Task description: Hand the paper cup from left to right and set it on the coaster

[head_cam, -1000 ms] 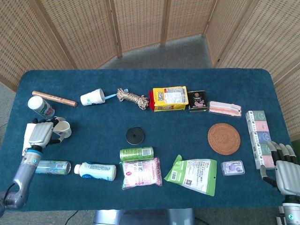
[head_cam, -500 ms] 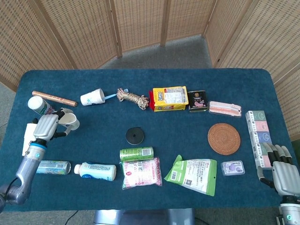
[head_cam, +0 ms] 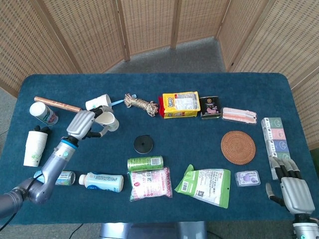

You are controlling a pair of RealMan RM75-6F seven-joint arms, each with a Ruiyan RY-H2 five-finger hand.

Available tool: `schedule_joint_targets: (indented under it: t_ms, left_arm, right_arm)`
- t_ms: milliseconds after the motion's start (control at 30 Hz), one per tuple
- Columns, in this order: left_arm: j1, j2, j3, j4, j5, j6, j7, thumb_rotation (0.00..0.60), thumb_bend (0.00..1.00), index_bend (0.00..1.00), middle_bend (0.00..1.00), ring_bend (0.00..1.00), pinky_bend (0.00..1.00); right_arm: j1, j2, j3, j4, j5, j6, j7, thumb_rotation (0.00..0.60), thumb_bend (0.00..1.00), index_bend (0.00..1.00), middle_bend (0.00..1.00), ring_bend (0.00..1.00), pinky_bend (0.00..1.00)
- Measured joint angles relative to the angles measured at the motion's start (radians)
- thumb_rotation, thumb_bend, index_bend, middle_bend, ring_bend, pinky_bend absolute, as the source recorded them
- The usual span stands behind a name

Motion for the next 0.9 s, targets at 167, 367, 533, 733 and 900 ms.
schedule_joint_targets:
  t_ms: [167, 367, 533, 733, 900]
  left_arm:
    - [-0.067, -0.050, -0.014, 0.013, 0.013, -0.029, 0.005, 0.549, 0.48, 0.28, 0.28, 0.37, 0.50]
    - [-0.158, -0.138, -0.027, 0.099, 0.023, -0.078, 0.005, 0.547, 0.48, 0.29, 0.28, 0.37, 0.49]
    - [-0.240, -0.228, -0.030, 0.204, 0.041, -0.112, -0.003, 0.548, 0.48, 0.29, 0.28, 0.37, 0.49]
    - [-0.340, -0.334, -0.028, 0.341, 0.068, -0.148, -0.034, 0.548, 0.48, 0.29, 0.27, 0.37, 0.49]
    - [-0.419, -0.414, -0.022, 0.455, 0.086, -0.184, -0.075, 0.548, 0.48, 0.29, 0.27, 0.37, 0.47]
  right_arm:
    - [-0.013, 0.000, -0.011, 0.003, -0.017, 0.019, 0.011, 0.542, 0.54, 0.00, 0.00, 0.00, 0.02]
    - [-0.043, -0.003, -0.022, 0.012, -0.031, 0.061, 0.019, 0.543, 0.54, 0.00, 0.00, 0.00, 0.02]
    - [-0.067, -0.001, -0.034, 0.019, -0.039, 0.087, 0.030, 0.538, 0.54, 0.00, 0.00, 0.00, 0.02]
    - [-0.090, 0.000, -0.043, 0.027, -0.047, 0.112, 0.046, 0.542, 0.54, 0.00, 0.00, 0.00, 0.02]
    - [-0.102, -0.004, -0.046, 0.041, -0.049, 0.121, 0.058, 0.544, 0.54, 0.00, 0.00, 0.00, 0.02]
